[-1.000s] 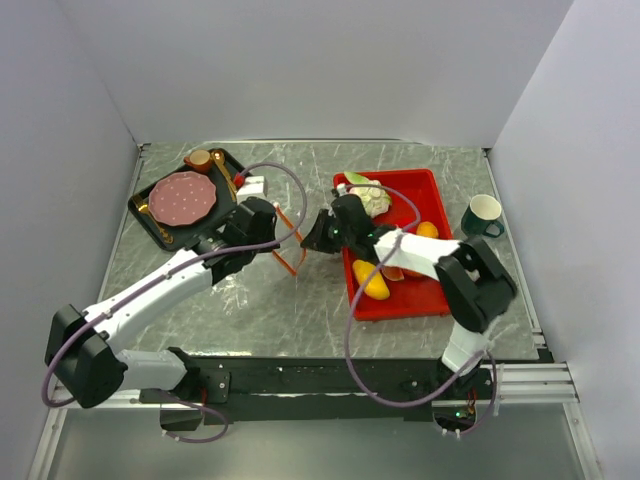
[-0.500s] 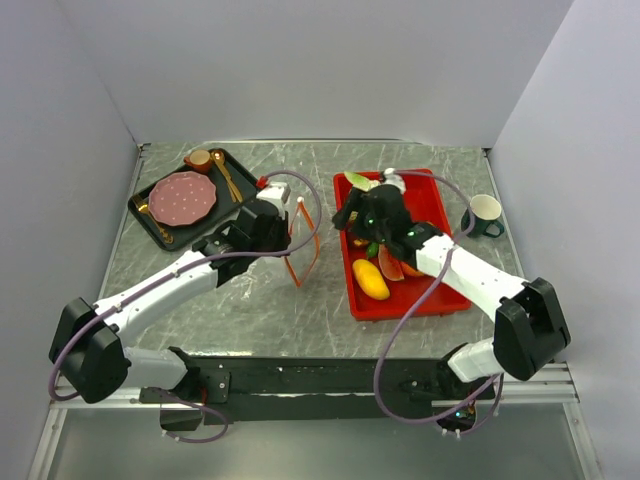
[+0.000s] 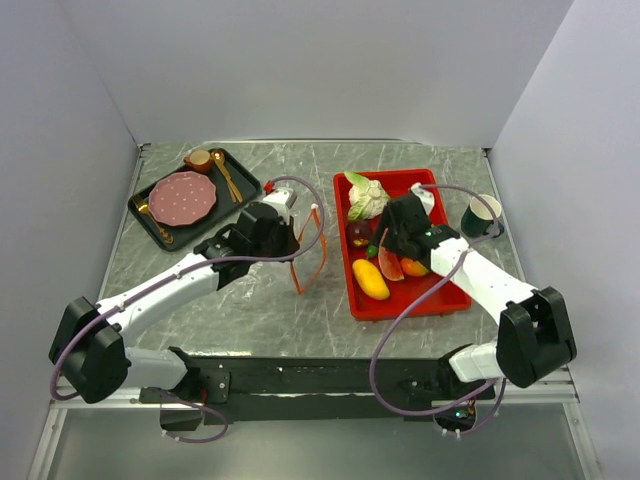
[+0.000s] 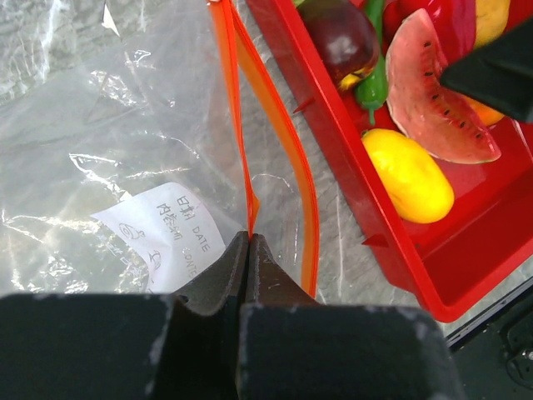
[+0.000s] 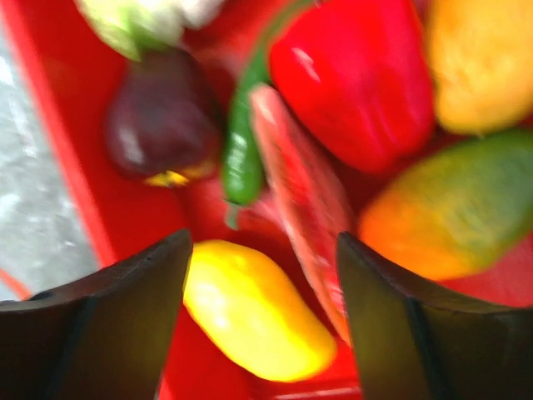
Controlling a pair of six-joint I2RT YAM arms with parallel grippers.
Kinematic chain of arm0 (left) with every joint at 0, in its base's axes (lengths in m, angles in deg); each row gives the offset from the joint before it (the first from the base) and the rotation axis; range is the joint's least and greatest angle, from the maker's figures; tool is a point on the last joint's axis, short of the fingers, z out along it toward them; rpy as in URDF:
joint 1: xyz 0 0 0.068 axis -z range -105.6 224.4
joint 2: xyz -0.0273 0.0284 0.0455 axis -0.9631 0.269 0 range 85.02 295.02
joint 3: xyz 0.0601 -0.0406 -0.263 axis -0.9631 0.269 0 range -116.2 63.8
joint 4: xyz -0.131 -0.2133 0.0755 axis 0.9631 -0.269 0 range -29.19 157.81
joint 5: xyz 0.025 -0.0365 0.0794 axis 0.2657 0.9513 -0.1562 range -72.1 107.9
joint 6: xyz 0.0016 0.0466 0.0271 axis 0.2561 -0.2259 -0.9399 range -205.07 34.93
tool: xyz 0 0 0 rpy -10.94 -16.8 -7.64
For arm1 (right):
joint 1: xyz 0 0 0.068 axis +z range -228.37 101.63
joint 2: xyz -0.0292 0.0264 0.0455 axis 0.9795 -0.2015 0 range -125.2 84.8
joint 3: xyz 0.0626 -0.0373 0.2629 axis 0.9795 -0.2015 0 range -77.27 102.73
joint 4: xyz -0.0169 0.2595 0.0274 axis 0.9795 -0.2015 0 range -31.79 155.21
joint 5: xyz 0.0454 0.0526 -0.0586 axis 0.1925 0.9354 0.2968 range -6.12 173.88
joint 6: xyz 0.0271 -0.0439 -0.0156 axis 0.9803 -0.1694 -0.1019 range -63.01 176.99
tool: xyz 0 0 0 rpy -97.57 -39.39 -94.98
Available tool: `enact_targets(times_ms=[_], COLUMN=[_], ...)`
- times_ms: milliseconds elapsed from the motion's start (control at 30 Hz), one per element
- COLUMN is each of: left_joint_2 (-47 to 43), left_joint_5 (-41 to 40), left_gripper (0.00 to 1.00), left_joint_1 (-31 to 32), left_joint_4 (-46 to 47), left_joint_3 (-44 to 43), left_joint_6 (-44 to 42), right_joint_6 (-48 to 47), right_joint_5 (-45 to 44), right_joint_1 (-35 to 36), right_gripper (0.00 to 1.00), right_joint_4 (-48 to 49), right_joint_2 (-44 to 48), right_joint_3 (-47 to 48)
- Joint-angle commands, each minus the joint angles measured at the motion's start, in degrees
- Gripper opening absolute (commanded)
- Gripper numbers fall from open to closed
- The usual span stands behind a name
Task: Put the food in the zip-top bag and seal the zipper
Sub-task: Pick up the fake vegetable from the bin.
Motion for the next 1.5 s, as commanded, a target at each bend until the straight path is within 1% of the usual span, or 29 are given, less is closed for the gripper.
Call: enact_targets(times_ms=[0, 67, 133, 200, 233, 267, 333, 367, 433, 467, 500, 567, 633, 700, 767, 800, 967, 1100, 1167, 1200, 1233, 1267, 1300, 1333, 1433, 1467], left_joint_2=[-2.1, -2.3, -2.7, -2.9, -3.0, -2.9, -3.0, -3.0, -3.1, -3.0, -3.0, -2.8, -2.4, -2.3, -2.4, -2.4, -2.3, -2.5, -2.8, -2.8, -2.8, -2.8, -2.8, -2.8, -2.9, -2.9], left_joint_5=[0.6, 0.3, 0.3, 0.0, -0.3, -0.4, -0.5, -0.7, -1.0, -1.1, -1.0, -0.8, -0.8, -0.5, -0.3, -0.3, -0.7, -1.1, -1.2, -1.3, -1.3, -1.5, -1.8, -2.0, -2.3, -2.4], left_gripper=[0.01, 0.01, 0.01, 0.01, 0.01, 0.01, 0.01, 0.01, 0.01, 0.01, 0.01, 0.01, 0.01, 0.01, 0.01, 0.01, 0.01, 0.01, 0.01, 0.01, 0.01, 0.01, 0.01, 0.01, 0.01, 0.01], left_joint_1=[-0.1, -0.1, -0.1, -0.1, -0.2, -0.1, -0.2, -0.1, -0.1, -0.1, -0.1, -0.1, -0.1, -0.1, -0.1, -0.1, -0.1, -0.1, -0.1, -0.1, -0.1, -0.1, -0.1, -0.1, -0.1, -0.1], left_joint_4=[1.6, 1.4, 1.5, 2.0, 2.0, 1.9, 1.9, 1.9, 1.7, 1.6, 1.9, 1.7, 1.4, 1.7, 1.7, 1.7, 1.4, 1.2, 1.3, 1.3, 1.2, 1.1, 1.1, 1.1, 1.1, 1.0], left_joint_3=[0.1, 0.2, 0.4, 0.7, 0.7, 0.7, 0.7, 0.7, 0.4, 0.2, 0.1, -0.5, -1.1, -1.1, -1.2, -1.3, -1.6, -1.5, -1.3, -1.2, -1.3, -1.3, -1.2, -1.2, -1.2, -1.2], left_joint_6=[-2.0, -2.1, -1.9, -1.4, -1.3, -1.0, -0.8, -0.6, 0.0, 0.4, 0.5, 0.8, 0.8, 0.9, 0.8, 0.9, 0.6, 0.9, 1.1, 1.1, 1.0, 1.1, 1.1, 1.0, 1.0, 1.1], right_joint_6=[-1.1, -1.3, -2.4, -2.7, -2.8, -2.9, -3.3, -3.4, -3.2, -3.1, -3.4, -3.8, -3.5, -3.1, -3.0, -3.4, -4.7, -5.5, -5.5, -5.5, -5.5, -5.4, -5.5, -5.5, -5.8, -5.8], right_joint_5=[0.7, 2.0, 3.7, 6.3, 6.4, 6.5, 5.8, 5.7, 6.0, 6.4, 6.1, 6.1, 7.0, 9.2, 9.1, 9.9, 12.4, 12.1, 12.1, 12.0, 12.2, 12.3, 12.9, 12.9, 13.8, 14.0], right_joint_1=[-2.7, -3.4, -3.7, -4.0, -4.1, -4.2, -4.3, -4.5, -5.1, -5.4, -5.3, -5.6, -6.5, -8.8, -9.3, -9.5, -9.4, -9.5, -9.7, -9.7, -9.8, -9.8, -9.9, -9.8, -10.0, -10.1], right_gripper=[0.72, 0.74, 0.75, 0.79, 0.87, 1.0, 1.0, 1.0, 1.0, 1.0, 1.0, 1.0, 1.0, 1.0, 1.0, 1.0, 1.0, 1.0, 0.91, 0.86, 0.75, 0.7, 0.58, 0.33, 0.16, 0.16], right_joint_4=[1.0, 1.6, 4.1, 6.4, 6.6, 6.5, 6.1, 6.1, 5.2, 4.3, 1.9, 1.1, 2.3, 0.3, 0.4, 2.1, 3.2, 2.6, 2.4, 2.4, 2.6, 2.8, 3.2, 3.9, 6.2, 6.3], right_joint_2=[3.9, 4.1, 3.9, 2.4, 1.5, -0.9, -4.1, -7.5, -11.3, -14.9, -16.4, -19.1, -21.2, -26.2, -29.7, -30.4, -35.8, -38.2, -39.2, -39.3, -38.9, -38.8, -38.4, -37.4, -35.6, -35.5], right_joint_3=[-4.4, -4.7, -4.2, -1.9, -0.5, 3.0, 6.6, 10.2, 13.9, 18.3, 20.6, 24.5, 26.0, 30.3, 32.4, 32.7, 36.6, 38.1, 38.7, 38.5, 38.2, 37.6, 37.1, 36.4, 33.6, 33.5])
